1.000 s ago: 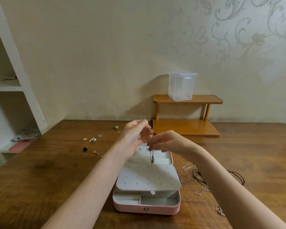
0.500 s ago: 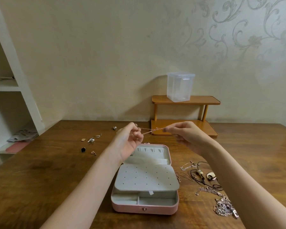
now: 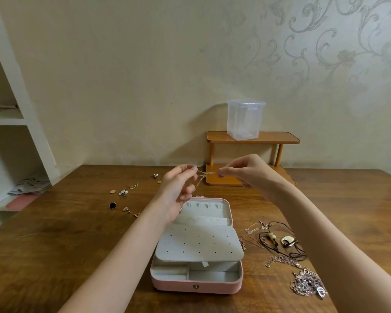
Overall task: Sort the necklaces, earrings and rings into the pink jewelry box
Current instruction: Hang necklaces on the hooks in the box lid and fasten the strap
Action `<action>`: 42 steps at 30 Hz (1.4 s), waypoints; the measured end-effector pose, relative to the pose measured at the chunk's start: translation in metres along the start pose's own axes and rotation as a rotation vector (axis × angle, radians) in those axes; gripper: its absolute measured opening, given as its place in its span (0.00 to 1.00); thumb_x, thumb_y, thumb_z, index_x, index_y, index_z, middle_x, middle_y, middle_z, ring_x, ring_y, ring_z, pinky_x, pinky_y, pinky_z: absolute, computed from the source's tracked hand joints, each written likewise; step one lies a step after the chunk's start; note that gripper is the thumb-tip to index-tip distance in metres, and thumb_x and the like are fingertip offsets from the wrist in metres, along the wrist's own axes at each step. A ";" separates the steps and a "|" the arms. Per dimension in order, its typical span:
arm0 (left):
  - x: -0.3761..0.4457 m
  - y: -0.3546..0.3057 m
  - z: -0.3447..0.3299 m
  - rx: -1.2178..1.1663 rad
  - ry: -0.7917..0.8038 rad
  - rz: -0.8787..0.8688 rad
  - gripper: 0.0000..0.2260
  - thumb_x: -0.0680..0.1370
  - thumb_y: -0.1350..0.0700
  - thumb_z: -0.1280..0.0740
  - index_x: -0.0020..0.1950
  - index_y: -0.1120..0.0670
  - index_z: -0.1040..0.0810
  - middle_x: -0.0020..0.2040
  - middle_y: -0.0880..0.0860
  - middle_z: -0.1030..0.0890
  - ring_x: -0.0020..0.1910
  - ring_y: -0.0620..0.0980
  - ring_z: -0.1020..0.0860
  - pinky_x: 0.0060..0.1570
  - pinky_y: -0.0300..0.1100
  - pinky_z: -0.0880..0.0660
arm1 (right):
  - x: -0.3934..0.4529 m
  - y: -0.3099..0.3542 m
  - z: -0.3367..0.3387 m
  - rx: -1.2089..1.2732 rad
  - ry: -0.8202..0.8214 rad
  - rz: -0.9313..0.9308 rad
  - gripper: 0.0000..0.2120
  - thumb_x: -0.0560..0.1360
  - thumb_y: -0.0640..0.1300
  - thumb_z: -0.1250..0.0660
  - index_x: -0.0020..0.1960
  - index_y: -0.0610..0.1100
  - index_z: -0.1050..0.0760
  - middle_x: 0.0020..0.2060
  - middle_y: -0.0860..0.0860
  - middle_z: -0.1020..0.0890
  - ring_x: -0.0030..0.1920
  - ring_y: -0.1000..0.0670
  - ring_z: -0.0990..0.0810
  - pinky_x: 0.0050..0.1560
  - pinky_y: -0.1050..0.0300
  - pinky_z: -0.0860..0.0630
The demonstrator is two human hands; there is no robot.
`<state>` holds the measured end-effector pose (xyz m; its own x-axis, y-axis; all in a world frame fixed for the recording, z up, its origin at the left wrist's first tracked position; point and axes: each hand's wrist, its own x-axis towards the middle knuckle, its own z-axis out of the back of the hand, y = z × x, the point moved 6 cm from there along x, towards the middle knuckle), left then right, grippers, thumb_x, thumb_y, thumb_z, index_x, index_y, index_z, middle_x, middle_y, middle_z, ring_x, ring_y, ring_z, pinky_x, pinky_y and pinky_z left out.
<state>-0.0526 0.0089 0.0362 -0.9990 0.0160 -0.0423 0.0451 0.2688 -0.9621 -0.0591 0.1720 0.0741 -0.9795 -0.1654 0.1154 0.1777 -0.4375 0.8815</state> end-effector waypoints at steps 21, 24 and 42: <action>-0.006 0.001 -0.011 0.283 0.153 -0.017 0.09 0.77 0.56 0.35 0.39 0.56 0.22 0.29 0.48 0.34 0.22 0.41 0.39 0.20 0.30 0.42 | -0.003 -0.008 -0.004 0.080 0.131 -0.042 0.07 0.73 0.43 0.31 0.45 0.40 0.19 0.24 0.51 0.30 0.27 0.55 0.36 0.30 0.64 0.36; -0.007 -0.001 -0.011 0.416 0.129 -0.070 0.09 0.77 0.55 0.35 0.37 0.55 0.22 0.27 0.48 0.32 0.26 0.43 0.37 0.23 0.31 0.38 | -0.003 -0.007 -0.003 0.101 0.123 -0.034 0.05 0.72 0.43 0.31 0.43 0.43 0.18 0.23 0.50 0.30 0.25 0.55 0.38 0.27 0.63 0.38; -0.010 0.003 -0.016 0.240 0.060 -0.003 0.03 0.76 0.65 0.36 0.43 0.59 0.25 0.34 0.54 0.26 0.26 0.43 0.34 0.20 0.31 0.37 | -0.003 -0.012 -0.017 0.145 0.199 -0.096 0.06 0.74 0.44 0.32 0.43 0.41 0.20 0.23 0.53 0.32 0.25 0.56 0.38 0.26 0.65 0.40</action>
<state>-0.0420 0.0253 0.0377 -0.9967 0.0747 -0.0303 0.0328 0.0328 -0.9989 -0.0571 0.1628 0.0550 -0.9505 -0.3063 -0.0520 0.0552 -0.3311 0.9420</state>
